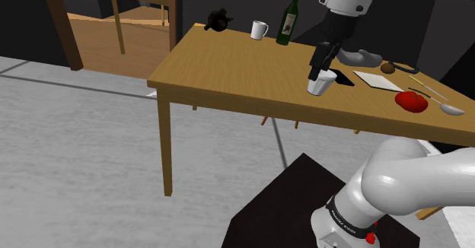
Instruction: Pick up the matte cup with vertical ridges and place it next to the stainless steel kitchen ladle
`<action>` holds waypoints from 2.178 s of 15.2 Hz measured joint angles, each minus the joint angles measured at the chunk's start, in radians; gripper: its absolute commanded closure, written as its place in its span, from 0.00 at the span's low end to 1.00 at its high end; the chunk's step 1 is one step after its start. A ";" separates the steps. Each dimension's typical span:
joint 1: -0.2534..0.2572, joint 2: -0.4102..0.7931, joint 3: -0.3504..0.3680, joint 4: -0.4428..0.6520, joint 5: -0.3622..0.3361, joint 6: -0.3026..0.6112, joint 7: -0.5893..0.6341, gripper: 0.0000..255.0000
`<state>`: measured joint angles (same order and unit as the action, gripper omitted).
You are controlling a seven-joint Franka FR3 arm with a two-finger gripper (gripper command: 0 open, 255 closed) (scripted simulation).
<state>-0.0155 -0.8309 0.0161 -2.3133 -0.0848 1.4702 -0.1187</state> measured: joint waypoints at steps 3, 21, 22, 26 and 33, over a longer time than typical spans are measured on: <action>-0.010 0.029 -0.026 0.014 -0.022 0.007 -0.026 0.00; -0.084 0.265 -0.227 0.083 -0.175 0.115 -0.224 0.00; -0.084 0.263 -0.227 0.074 -0.176 0.122 -0.222 0.00; -0.085 0.261 -0.229 0.066 -0.177 0.129 -0.222 0.00; -0.085 0.260 -0.229 0.065 -0.177 0.129 -0.222 1.00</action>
<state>-0.1001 -0.5705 -0.2125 -2.2480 -0.2621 1.5993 -0.3412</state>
